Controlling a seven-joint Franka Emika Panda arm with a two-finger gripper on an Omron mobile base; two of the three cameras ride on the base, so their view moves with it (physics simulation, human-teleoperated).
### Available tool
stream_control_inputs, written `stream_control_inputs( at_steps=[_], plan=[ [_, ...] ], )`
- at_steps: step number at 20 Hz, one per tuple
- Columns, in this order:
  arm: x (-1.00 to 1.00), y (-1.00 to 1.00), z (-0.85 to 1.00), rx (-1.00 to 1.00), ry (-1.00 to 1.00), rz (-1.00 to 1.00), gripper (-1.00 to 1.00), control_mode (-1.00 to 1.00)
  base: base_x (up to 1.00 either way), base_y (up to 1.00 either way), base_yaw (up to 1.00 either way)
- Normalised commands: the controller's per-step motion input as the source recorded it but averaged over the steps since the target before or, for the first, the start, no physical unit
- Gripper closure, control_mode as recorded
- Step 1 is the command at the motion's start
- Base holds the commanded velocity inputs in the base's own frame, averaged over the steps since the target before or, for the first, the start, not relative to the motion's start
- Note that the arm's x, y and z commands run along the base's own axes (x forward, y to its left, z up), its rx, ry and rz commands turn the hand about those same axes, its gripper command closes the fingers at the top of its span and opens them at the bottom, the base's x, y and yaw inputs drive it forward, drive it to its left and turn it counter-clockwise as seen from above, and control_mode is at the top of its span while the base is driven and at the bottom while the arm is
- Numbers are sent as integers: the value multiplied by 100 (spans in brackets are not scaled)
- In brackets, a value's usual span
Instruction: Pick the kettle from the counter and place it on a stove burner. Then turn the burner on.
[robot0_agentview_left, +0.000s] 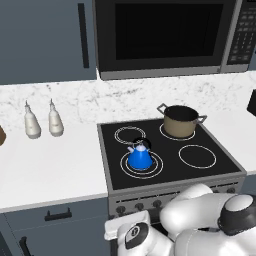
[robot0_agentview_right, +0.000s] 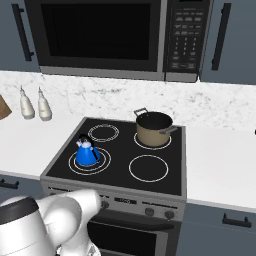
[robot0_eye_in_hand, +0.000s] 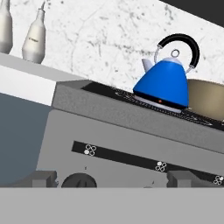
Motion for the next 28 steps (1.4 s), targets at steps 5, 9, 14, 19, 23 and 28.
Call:
stream_control_inputs(
  at_steps=[5,9,14,19,23,28],
  plan=[
    [21,-12,-19,0,0,1,-100,-100,0,0,0],
    [17,-10,-23,0,0,1,-100,-100,0,0,0],
    [16,-8,-20,0,0,1,-100,-100,0,0,0],
    [16,-5,-21,0,0,1,-100,-100,0,0,0],
    [14,0,-17,0,0,0,-100,-100,0,0,0],
    [12,0,-12,0,0,0,-100,-100,0,0,0]
  ],
)
